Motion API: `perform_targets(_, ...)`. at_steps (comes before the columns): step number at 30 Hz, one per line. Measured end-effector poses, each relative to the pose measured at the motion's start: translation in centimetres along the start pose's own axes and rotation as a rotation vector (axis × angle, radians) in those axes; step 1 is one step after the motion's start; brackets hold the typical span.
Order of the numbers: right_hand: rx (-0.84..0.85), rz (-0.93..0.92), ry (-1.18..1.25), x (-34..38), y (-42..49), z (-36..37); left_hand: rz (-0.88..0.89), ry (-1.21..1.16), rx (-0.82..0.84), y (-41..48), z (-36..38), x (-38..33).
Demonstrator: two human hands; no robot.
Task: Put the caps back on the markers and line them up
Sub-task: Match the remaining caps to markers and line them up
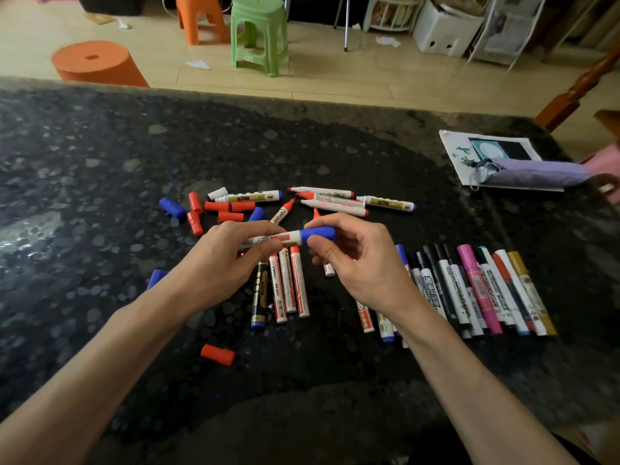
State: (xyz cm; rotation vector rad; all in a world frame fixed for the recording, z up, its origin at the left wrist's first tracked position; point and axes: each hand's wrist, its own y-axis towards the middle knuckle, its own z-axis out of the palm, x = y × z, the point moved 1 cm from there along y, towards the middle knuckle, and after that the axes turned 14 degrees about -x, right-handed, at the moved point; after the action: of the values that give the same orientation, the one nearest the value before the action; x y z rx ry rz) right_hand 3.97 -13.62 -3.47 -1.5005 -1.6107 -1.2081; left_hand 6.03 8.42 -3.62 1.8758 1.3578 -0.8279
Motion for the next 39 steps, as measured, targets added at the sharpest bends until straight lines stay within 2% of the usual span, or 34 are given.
perform_targets(8, -0.027, 0.003, -0.084, -0.5, -0.3, 0.2, -0.035, -0.024, -0.004, 0.1, 0.7, -0.3)
perform_targets(25, -0.079, 0.04, -0.083, -0.3, -1.1, 1.4, -0.021, 0.014, -0.01, 0.1, 1.3, 1.3)
perform_targets(27, -0.079, 0.123, 0.048, -0.1, -1.0, 1.4, -0.034, -0.014, 0.009, -0.2, 1.4, 1.0)
perform_targets(30, -0.173, 0.296, 0.335, 0.5, -1.1, 1.5, -0.02, -0.119, -0.014, -0.3, 2.2, -0.2)
perform_targets(35, -0.236, 0.346, 0.429, 0.6, -0.8, -0.4, -0.007, -0.211, -0.018, -0.4, 3.5, -2.5)
perform_targets(37, -0.28, 0.382, 0.355, 0.2, -0.6, -2.4, -0.03, -0.203, -0.081, -0.2, 3.3, -2.5)
perform_targets(39, -0.312, 0.333, 0.015, -0.5, -0.5, -4.6, -0.063, -0.178, -0.159, 0.0, 2.8, -2.1)
